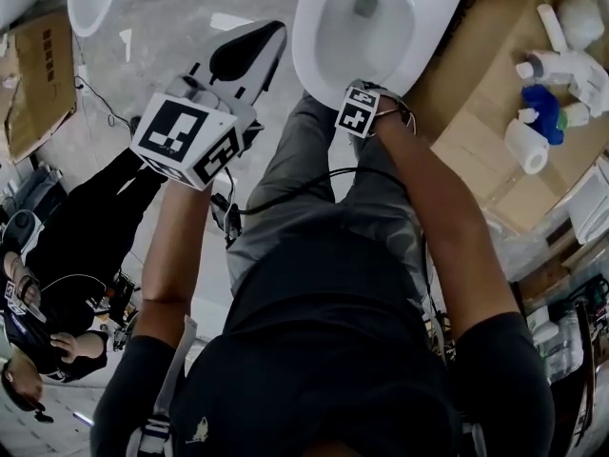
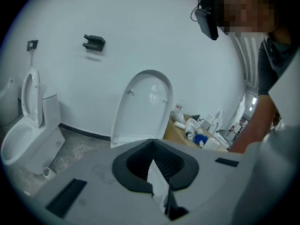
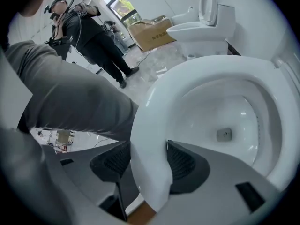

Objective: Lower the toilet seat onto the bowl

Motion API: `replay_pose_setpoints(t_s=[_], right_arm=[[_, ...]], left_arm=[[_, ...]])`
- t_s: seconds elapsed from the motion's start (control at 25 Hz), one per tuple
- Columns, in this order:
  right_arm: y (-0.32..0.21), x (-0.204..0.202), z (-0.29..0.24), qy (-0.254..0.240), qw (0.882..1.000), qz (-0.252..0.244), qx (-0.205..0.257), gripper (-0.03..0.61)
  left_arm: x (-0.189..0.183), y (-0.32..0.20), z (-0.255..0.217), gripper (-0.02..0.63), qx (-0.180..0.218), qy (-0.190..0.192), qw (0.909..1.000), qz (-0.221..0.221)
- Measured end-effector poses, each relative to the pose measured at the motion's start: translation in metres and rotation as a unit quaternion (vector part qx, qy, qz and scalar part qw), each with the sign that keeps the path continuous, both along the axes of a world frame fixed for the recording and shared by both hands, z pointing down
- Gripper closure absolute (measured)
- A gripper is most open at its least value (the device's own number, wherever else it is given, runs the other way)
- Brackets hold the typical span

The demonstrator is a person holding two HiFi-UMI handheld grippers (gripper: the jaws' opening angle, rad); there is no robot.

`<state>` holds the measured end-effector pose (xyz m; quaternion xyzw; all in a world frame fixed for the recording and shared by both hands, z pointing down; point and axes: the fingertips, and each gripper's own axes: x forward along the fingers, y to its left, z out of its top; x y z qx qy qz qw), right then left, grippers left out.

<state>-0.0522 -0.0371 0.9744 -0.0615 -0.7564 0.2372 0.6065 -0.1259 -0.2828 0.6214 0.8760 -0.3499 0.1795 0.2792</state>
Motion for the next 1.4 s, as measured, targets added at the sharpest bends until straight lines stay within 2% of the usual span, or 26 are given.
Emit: replay_pose_setpoints(t_s=[0.48, 0.72, 0.84, 0.92, 1.04, 1.2, 1.24, 1.28, 1.32, 1.4], right_arm=[[0.002, 0.002, 0.045, 0.024, 1.000, -0.009, 0.004, 0.330], [0.002, -0.001, 0.051, 0.015, 1.000, -0.011, -0.006, 0.328], [-0.003, 0.002, 0.046, 0.009, 1.000, 0.017, 0.003, 0.328], [-0.010, 0.005, 0.034, 0.001, 0.998, 0.067, 0.017, 0.328], [-0.033, 0.007, 0.002, -0.026, 0.985, 0.164, 0.044, 0.328], [-0.069, 0.005, -0.073, -0.081, 0.959, 0.261, 0.075, 0.338], [-0.079, 0.005, -0.097, -0.096, 0.952, 0.278, 0.083, 0.399], [-0.088, 0.005, -0.123, -0.113, 0.945, 0.293, 0.093, 0.527], [-0.096, 0.005, -0.149, -0.131, 0.938, 0.304, 0.103, 0.559], [-0.108, 0.006, -0.202, -0.165, 0.925, 0.320, 0.122, 0.571]], left_arm=[[-0.014, 0.007, 0.024, 0.611, -0.010, -0.012, 0.9998, -0.008], [-0.031, 0.010, 0.028, 0.611, -0.012, -0.017, 0.9996, -0.020], [-0.031, 0.010, 0.026, 0.611, -0.009, -0.015, 0.9996, -0.022], [-0.029, 0.012, 0.019, 0.611, -0.008, -0.012, 0.9997, -0.020], [-0.023, 0.011, 0.004, 0.611, -0.002, -0.009, 0.9998, -0.016], [-0.014, 0.009, -0.035, 0.611, 0.016, -0.002, 0.9998, -0.015], [-0.013, 0.008, -0.046, 0.611, 0.022, 0.000, 0.9996, -0.015], [-0.011, 0.008, -0.057, 0.611, 0.029, 0.002, 0.9995, -0.015], [-0.009, 0.009, -0.068, 0.611, 0.034, 0.003, 0.9993, -0.014], [-0.006, 0.012, -0.088, 0.611, 0.043, 0.003, 0.9990, -0.015]])
